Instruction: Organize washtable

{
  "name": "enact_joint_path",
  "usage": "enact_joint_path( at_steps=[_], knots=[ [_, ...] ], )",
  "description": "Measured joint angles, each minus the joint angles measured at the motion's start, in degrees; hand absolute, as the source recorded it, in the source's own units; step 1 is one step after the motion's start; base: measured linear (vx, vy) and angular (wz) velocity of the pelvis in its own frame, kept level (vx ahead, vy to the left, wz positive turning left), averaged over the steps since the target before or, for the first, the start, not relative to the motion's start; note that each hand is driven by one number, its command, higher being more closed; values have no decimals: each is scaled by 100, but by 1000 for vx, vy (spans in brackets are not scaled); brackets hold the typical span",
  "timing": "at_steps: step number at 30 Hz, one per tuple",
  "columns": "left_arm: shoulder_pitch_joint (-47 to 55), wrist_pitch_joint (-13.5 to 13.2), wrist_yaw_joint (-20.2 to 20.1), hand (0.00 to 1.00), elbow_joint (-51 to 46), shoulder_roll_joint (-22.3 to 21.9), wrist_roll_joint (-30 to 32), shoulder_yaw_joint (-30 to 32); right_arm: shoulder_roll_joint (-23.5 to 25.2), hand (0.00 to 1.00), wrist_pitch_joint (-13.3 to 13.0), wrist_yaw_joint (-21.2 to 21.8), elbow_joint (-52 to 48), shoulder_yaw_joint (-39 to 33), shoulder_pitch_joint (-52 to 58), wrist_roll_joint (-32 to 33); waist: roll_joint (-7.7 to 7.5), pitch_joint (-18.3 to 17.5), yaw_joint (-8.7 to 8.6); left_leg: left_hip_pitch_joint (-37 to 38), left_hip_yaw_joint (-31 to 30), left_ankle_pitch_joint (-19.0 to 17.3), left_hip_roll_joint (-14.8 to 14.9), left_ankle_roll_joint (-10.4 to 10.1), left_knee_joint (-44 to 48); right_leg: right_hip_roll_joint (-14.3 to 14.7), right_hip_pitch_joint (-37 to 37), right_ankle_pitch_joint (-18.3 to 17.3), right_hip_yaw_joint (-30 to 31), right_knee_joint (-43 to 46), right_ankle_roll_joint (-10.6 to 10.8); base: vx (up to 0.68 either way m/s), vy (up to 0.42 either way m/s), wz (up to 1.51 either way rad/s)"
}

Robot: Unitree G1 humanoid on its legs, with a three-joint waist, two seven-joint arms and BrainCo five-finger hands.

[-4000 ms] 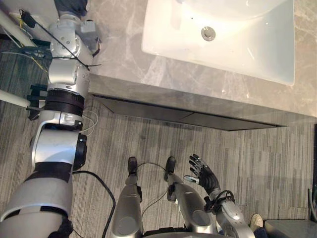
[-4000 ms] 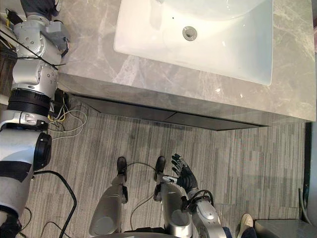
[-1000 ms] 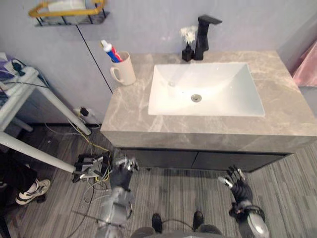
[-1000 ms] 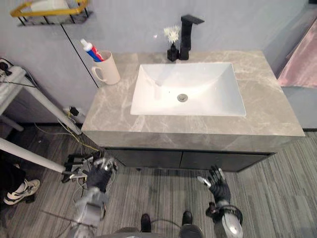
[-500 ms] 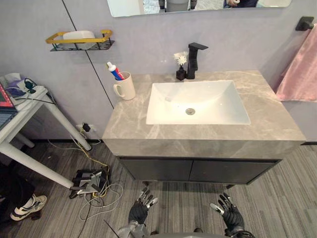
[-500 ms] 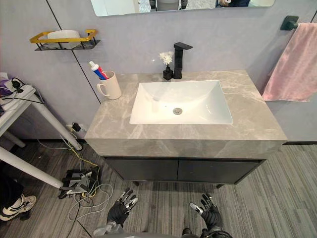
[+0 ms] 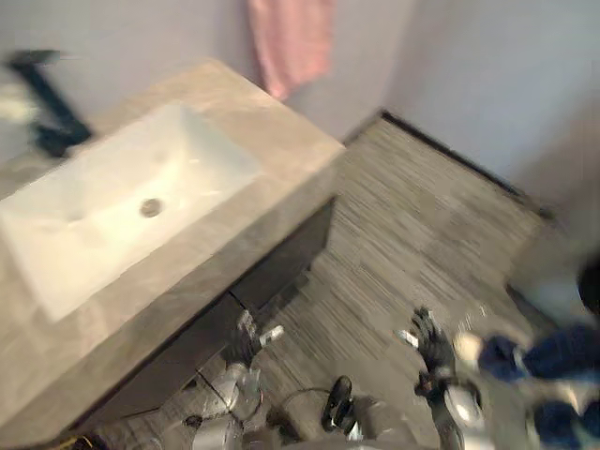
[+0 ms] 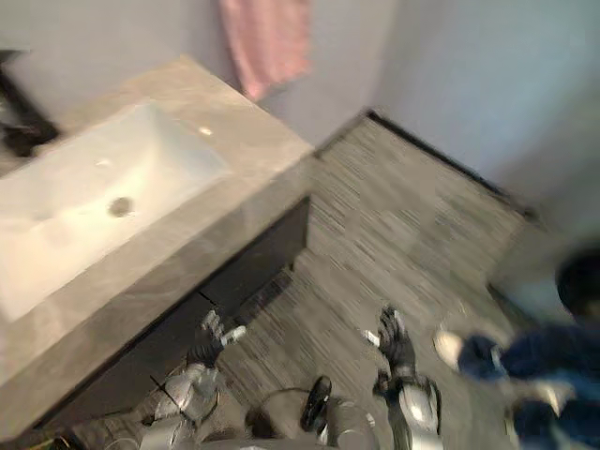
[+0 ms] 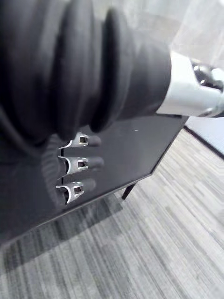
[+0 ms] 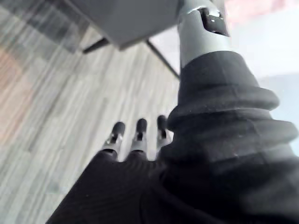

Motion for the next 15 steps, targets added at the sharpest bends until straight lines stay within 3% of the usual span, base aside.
enact_joint_path(
  at_steps=[1,2,4,7,11,13,14,15],
  knots=[
    [-22,32,80,0,29,10,-10,23,8,0,23,-10,44,155,-79,2,-50,16,55,-6,390,-108,39,39,174,47,185,-71,-51,-541,267,49,-44,-192],
    [-25,32,106,0,43,-4,-22,27,4,0,35,-5,17,301,-71,1,-20,47,46,-10,661,-169,162,114,410,258,279,88,116,-1073,319,44,-140,-153],
    [-9,30,190,0,86,-47,-63,-19,38,0,33,5,-36,344,271,10,23,70,-41,127,951,-293,548,261,1073,641,658,488,410,-1881,250,57,-139,-98],
    [-22,16,327,0,281,-124,-188,-51,11,0,26,-13,-369,128,1009,30,12,50,-178,421,1314,-422,976,228,1747,898,1041,651,788,-2316,109,-17,18,-68],
    [-19,15,427,0,324,-140,-328,-100,13,0,26,-137,-416,-250,1206,272,-10,35,-366,667,1489,-415,1077,222,1934,1016,1072,673,1197,-2408,79,15,49,-60],
    [40,11,513,0,308,-200,-341,-72,8,0,16,-158,-436,-250,1196,403,-25,27,-393,787,1062,-369,1311,183,2523,1143,1213,686,1638,-2485,59,27,64,-120],
    [140,3,625,0,272,-147,-412,2,29,0,-27,-165,-439,-154,1132,503,-34,42,-275,572,211,-250,1606,247,3309,1180,1327,699,2129,-2446,34,30,76,-182],
    [192,-84,739,0,182,-150,-480,-4,80,0,-82,-169,-449,-107,1054,586,-83,70,-219,233,-974,-466,1493,25,3503,1162,1304,704,2600,-2346,25,39,127,-192]
  ],
)
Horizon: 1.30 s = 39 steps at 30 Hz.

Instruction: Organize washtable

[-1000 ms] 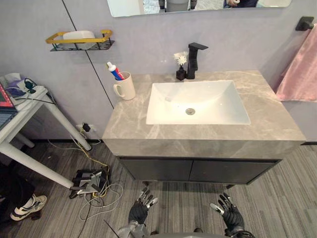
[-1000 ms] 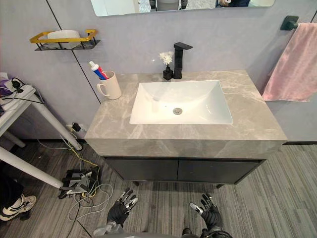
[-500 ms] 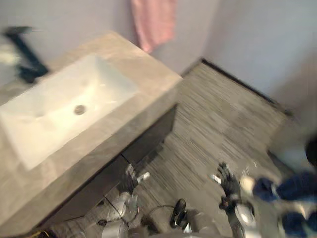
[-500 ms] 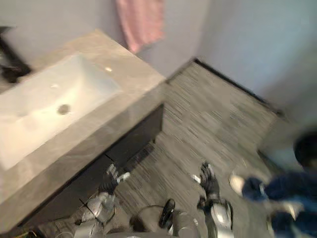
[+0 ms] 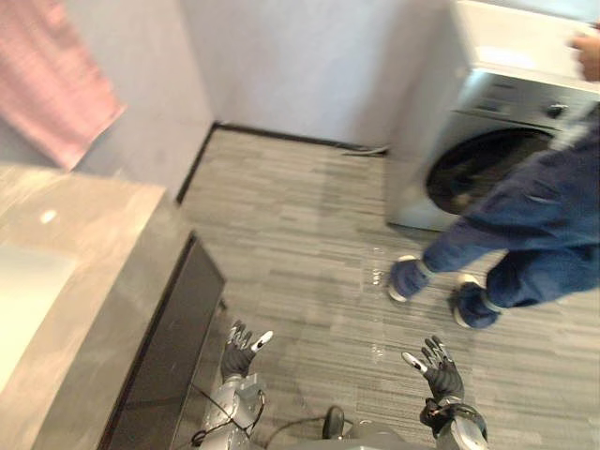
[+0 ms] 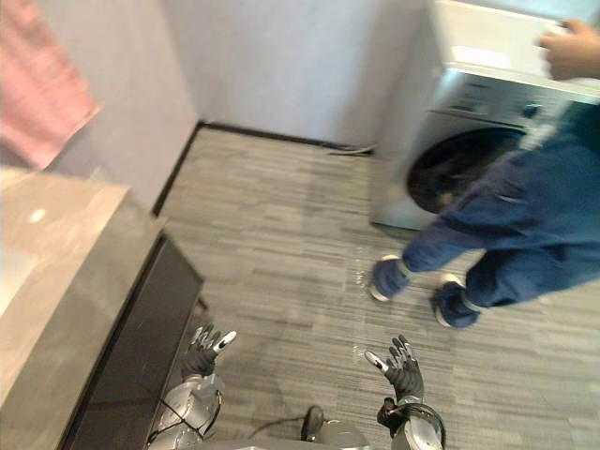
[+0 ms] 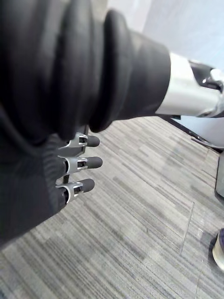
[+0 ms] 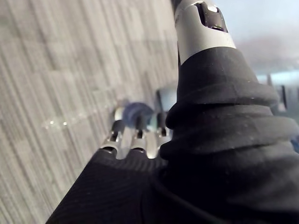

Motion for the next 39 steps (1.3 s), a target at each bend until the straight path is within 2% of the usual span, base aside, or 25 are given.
enact_joint_path(
  at_steps=[1,3,4,5,6,7,8,11,16,18,21,22,23,24,25,26,27,30,32,33,34,35,36,37,39],
  knots=[
    [48,-50,48,0,-119,-4,-30,-14,13,0,-27,-15,-1,52,-45,32,29,-12,44,-188,-703,-100,-136,-48,33,-15,-6,0,243,43,0,49,164,-192],
    [282,-299,210,0,-496,6,-212,-33,-4,0,-68,-40,46,422,-203,133,-11,7,250,-596,-2874,-262,-741,28,-174,-4,-144,-5,1243,292,7,64,217,-213],
    [361,-360,229,0,-576,8,-227,-23,-3,0,-81,-41,49,506,-247,159,-12,4,275,-677,-3350,-273,-895,10,-310,23,-224,-17,1521,353,23,29,236,-217],
    [482,-442,258,0,-714,21,-248,-13,-13,0,-103,-38,67,655,-362,181,38,-3,279,-775,-4190,-268,-1065,-3,-734,86,-376,-73,1994,469,66,-7,279,-212],
    [584,-492,320,0,-760,13,-247,-14,-33,0,-107,-12,102,724,-408,202,159,-44,285,-752,-4981,-348,-1209,-176,-1317,185,-607,-137,2428,625,183,-48,356,-223],
    [657,-502,334,0,-761,-40,-247,-13,-64,0,-109,4,142,757,-415,208,246,-105,351,-545,-5370,-486,-1342,-328,-1631,287,-808,-178,2672,755,266,-34,308,-196],
    [713,-513,347,0,-770,-77,-246,0,-100,0,-119,42,126,793,-381,222,362,-239,354,-359,-5615,-752,-1344,-291,-2113,374,-1024,-191,2847,873,380,36,295,-134],
    [631,-533,358,0,-797,16,-251,16,-73,0,-95,55,408,794,-250,282,214,-218,246,-461,-5766,-831,-1805,-351,-1479,238,-974,-53,3240,832,598,57,213,-87],
    [691,-655,337,0,-1124,27,-221,-294,127,0,-88,74,359,839,-30,373,39,-414,203,-51,-4713,-852,-2009,-313,-1847,165,-1191,188,4056,804,944,-1,201,-110],
    [698,-653,348,0,-1123,26,-194,-309,142,0,-90,140,224,875,-7,449,111,-376,169,74,-4347,-852,-2037,-312,-1863,220,-1233,281,4316,797,978,13,96,-136],
    [662,-645,371,0,-1132,31,12,-311,-78,0,-86,274,35,1071,-42,317,271,-337,66,217,-3568,-828,-2021,-278,-1894,531,-1516,1054,4826,759,918,-10,88,-179],
    [641,-631,396,0,-1131,28,147,-311,-189,0,-90,289,-78,1091,-61,-81,329,-292,48,207,-3216,-738,-2058,-316,-1815,647,-1668,1493,4840,721,729,-75,116,-185],
    [579,-628,431,0,-1132,55,264,-276,-223,0,-93,289,-147,1094,-137,-334,236,-238,64,27,-3080,-720,-2064,-428,-1536,588,-1787,1818,4811,648,427,-170,107,-189],
    [405,-629,427,0,-1133,191,396,-278,-175,0,-104,282,-201,1017,-213,-639,179,-133,-47,-36,-2845,-964,-1972,2,-2016,443,-1786,2268,4286,258,98,-194,50,-122],
    [367,-632,418,0,-1204,226,456,-272,-185,0,-111,284,-245,1011,-244,-758,335,-91,-121,70,-2645,-759,-1817,210,-2656,433,-1817,2430,3703,47,-80,-195,7,-143],
    [297,-625,421,0,-1180,306,502,-174,-164,0,-97,291,-304,1081,-278,-940,58,3,-71,332,-2044,-416,-2126,307,-3075,86,-2003,1964,2123,427,-99,-160,23,-155],
    [311,-562,437,0,-1179,275,498,-36,-218,0,-126,322,-578,1189,-244,-1058,112,41,-104,317,-1586,-416,-2117,315,-3101,-164,-2059,1032,654,1197,-313,-131,50,-170],
    [326,-552,447,0,-1271,206,463,212,-251,0,-123,330,-652,1230,-235,-1201,285,137,-160,476,-688,-406,-2137,299,-3043,-525,-1793,-281,-984,3130,-579,-82,108,-163],
    [317,-545,451,0,-1286,166,309,234,-370,0,-113,323,-644,1375,-276,-1262,225,80,-236,374,-309,-425,-2212,229,-2730,-453,-1670,-339,-938,2791,-675,-77,53,-183],
    [284,-495,449,0,-1289,101,245,229,-457,0,-111,320,-641,1475,-364,-1266,300,49,-269,48,-149,-324,-2062,45,-2203,-309,-1539,-49,-621,2047,-598,-75,50,-185],
    [195,-502,443,0,-1278,177,244,220,-421,0,-119,320,-635,1475,-399,-1269,143,61,-262,-181,-59,-328,-1969,17,-1785,-329,-1427,88,-322,1468,-379,-110,-44,-179],
    [-31,-519,428,0,-1228,195,249,162,-346,0,-118,308,-532,1434,-474,-1395,93,104,-156,-341,-38,-487,-1657,213,-2189,-266,-1389,339,-157,1008,-135,-87,-95,-152],
    [-103,-538,408,0,-1167,145,252,103,-389,0,-127,303,-411,1420,-556,-1530,154,125,-190,-173,269,-109,-1494,-28,-2706,-264,-1369,293,-273,992,42,-75,-117,-173],
    [-214,-478,361,0,-908,58,249,71,-430,0,-103,290,-386,1457,-592,-1702,185,146,-240,-86,485,62,-1505,-13,-2687,-288,-1272,444,-177,683,279,-1,-29,-118],
    [-156,-477,332,0,-890,22,209,-70,-437,0,-104,299,-388,1604,-442,-1795,172,143,-225,-16,512,55,-1424,-5,-2446,-240,-1065,701,-34,340,276,16,-39,-75]
  ],
)
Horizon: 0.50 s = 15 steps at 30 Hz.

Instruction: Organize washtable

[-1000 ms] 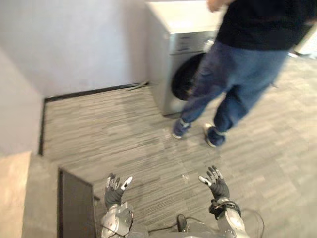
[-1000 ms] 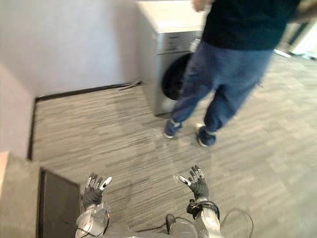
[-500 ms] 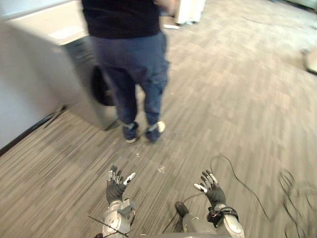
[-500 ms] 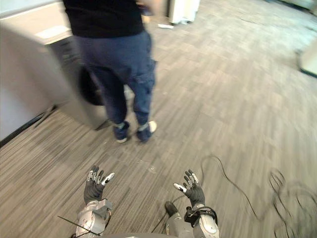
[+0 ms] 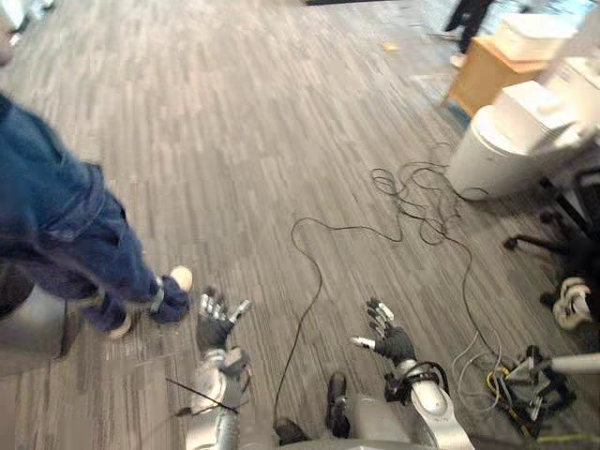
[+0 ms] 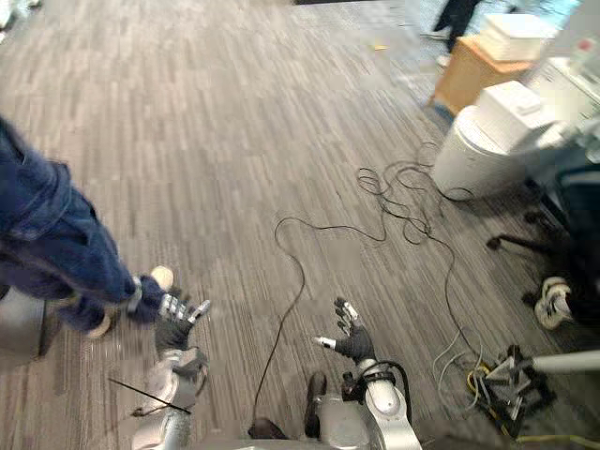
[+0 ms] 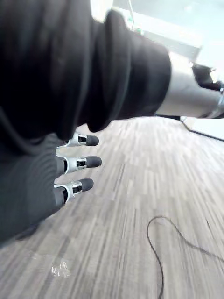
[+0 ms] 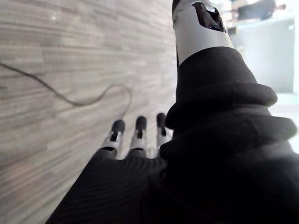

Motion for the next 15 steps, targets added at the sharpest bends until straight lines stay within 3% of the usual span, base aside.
enact_joint_path(
  at_steps=[3,4,6,7,9,11,13,15],
  knots=[
    [17,-1,-29,0,20,5,-114,-167,-8,0,3,44,3,137,127,-38,-35,-2,23,-21,15,-3,190,2,469,26,139,96,95,-110,-21,-3,-39,-14],
    [82,0,-32,0,62,4,-112,-166,-14,0,2,64,5,147,131,-37,-41,2,78,-105,-163,-7,411,16,1023,61,242,109,130,-118,-107,-20,-47,-11],
    [180,0,-20,0,100,8,-118,-149,-30,0,-2,93,5,147,150,-34,-25,1,149,-320,-813,53,635,112,1722,142,402,91,190,-194,-191,-4,-70,-24],
    [337,-1,-8,0,102,8,-125,-143,-16,0,-6,106,11,168,150,-24,-31,-3,254,-671,-1811,15,633,164,2120,164,480,49,280,-212,-256,20,-60,-40],
    [452,-1,-7,0,97,-2,-112,-169,-65,0,-18,106,98,169,110,-20,-57,8,344,-761,-2695,-59,429,54,1730,157,473,52,434,-200,-258,26,-13,-40],
    [612,-4,-5,0,101,-2,-91,-188,-70,0,-24,89,426,140,50,-5,24,-48,329,-624,-3602,183,260,-275,253,159,446,134,440,-235,-111,39,70,-9],
    [596,-19,-5,0,99,2,-49,-208,-51,0,-18,82,580,84,109,53,-14,-111,319,-475,-3721,295,43,-337,-380,73,445,253,398,-433,4,62,128,24],
    [575,-39,-4,0,79,98,-40,-235,7,0,-17,42,677,96,181,99,-102,-253,361,-391,-3740,524,-230,-258,-838,-104,476,427,354,-730,100,56,171,24]
  ],
)
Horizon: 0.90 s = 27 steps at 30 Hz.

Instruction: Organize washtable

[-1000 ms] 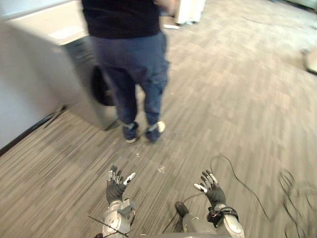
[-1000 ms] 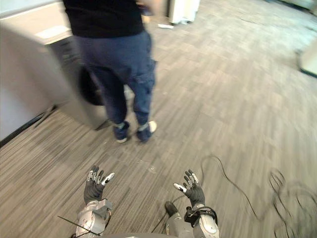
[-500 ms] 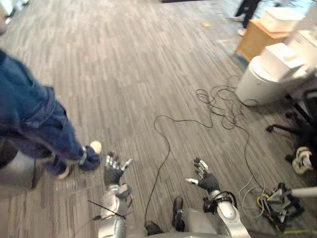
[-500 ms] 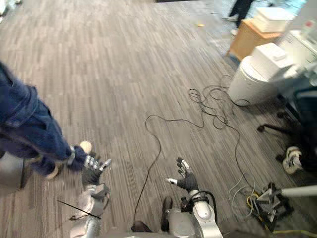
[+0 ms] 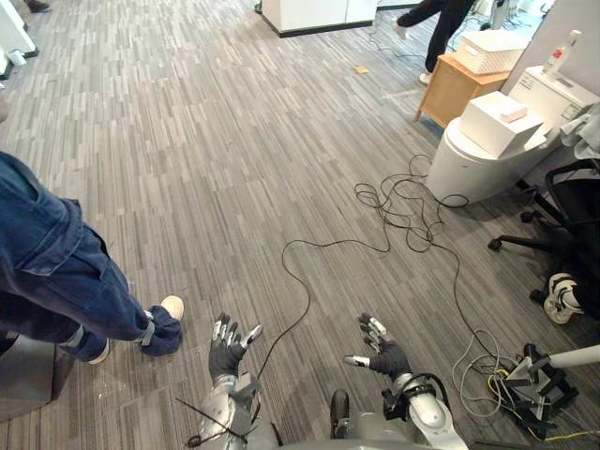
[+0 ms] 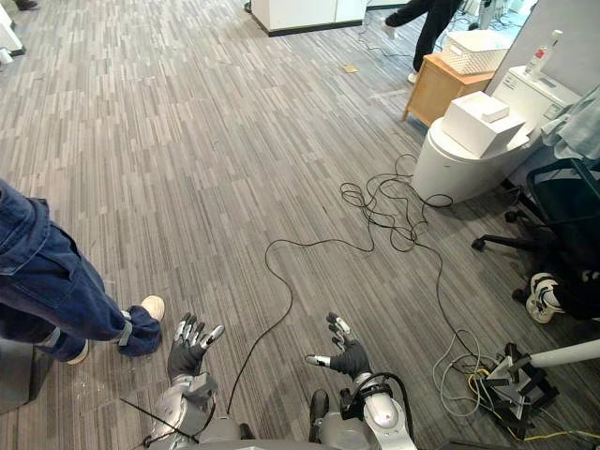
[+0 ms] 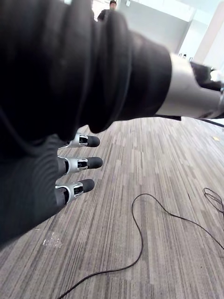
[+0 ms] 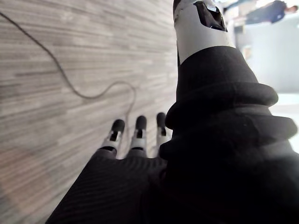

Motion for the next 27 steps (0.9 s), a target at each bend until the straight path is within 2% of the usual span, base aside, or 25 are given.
enact_joint_path(
  at_steps=[5,9,10,16,20,23,27],
  knots=[
    [8,-2,3,0,-14,122,120,-16,3,0,-1,-49,28,-48,-18,7,103,-116,4,264,-112,178,-259,86,-434,-139,166,63,-55,-125,74,32,88,14],
    [52,1,4,0,-17,188,137,-15,47,0,0,-41,203,-43,-27,4,39,-176,1,280,-124,179,-284,89,-489,-148,197,102,-57,-213,107,-1,14,1],
    [165,19,0,0,66,236,135,-23,85,0,13,-33,485,-8,31,2,-59,-363,-15,368,-92,284,-465,207,-799,-251,184,284,29,-421,177,0,0,0],
    [165,22,-3,0,67,239,134,-29,83,0,13,-34,485,-21,27,13,-55,-364,-5,365,-107,286,-468,203,-804,-256,188,280,7,-416,182,0,0,1],
    [174,105,-106,0,133,268,120,-37,85,0,30,-59,485,-133,29,728,-21,-385,3,383,-198,313,-485,212,-805,-281,208,273,-113,-402,194,-4,-2,13],
    [197,274,-254,0,329,384,115,-197,71,0,118,-154,484,-392,30,1254,53,-422,6,436,-309,322,-492,220,-799,-295,322,273,-227,-401,194,-15,-6,17],
    [281,378,-415,0,519,464,115,-341,70,0,160,-286,479,-536,-70,2179,69,-438,104,476,-303,340,-501,222,-797,-307,390,273,-218,-401,194,-81,-8,3]
  ],
)
